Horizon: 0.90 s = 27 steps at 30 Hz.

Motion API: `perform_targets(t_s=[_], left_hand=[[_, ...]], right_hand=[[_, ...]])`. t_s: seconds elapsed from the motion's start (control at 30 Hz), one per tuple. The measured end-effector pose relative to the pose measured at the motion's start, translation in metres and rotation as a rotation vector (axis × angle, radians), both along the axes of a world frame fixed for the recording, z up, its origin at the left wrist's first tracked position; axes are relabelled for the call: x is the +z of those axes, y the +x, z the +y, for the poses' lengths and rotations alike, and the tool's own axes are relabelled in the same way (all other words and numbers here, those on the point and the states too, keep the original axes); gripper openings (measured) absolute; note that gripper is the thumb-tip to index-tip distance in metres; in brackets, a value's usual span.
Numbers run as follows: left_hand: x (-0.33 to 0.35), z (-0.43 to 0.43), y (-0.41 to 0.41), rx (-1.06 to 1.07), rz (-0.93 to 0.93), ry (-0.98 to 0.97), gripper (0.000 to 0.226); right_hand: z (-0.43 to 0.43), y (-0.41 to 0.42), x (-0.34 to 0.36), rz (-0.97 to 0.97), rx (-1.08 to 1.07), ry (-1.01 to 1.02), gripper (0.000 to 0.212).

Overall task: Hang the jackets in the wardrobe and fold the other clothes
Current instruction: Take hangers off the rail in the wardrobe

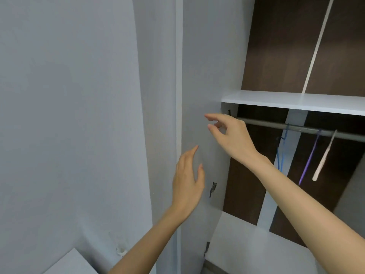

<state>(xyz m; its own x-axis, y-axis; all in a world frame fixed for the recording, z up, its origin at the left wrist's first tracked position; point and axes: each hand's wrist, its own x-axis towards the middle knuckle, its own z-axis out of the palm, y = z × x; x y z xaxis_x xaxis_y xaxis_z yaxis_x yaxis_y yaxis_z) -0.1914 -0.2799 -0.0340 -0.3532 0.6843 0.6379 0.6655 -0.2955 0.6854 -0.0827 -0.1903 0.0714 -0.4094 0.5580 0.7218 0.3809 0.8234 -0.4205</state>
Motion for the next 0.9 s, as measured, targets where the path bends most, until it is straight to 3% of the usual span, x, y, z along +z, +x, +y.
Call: perform_targets(t_s=[0.23,0.53,0.9], left_hand=[[0.004,0.033,0.037,-0.206,-0.031,-0.109,0.044],[-0.001,0.116,0.111,-0.403,-0.019,-0.200,0.044],[-0.043,0.287,0.172,-0.451,-0.031,-0.403,0.046]], right_hand=[[-0.001,0.085,-0.031,-0.020,-0.259,-0.037,0.029],[0.032,0.192,-0.065,0.009,-0.575,-0.255,0.027],[0.192,0.247,-0.107,0.089,-0.607,-0.433,0.028]])
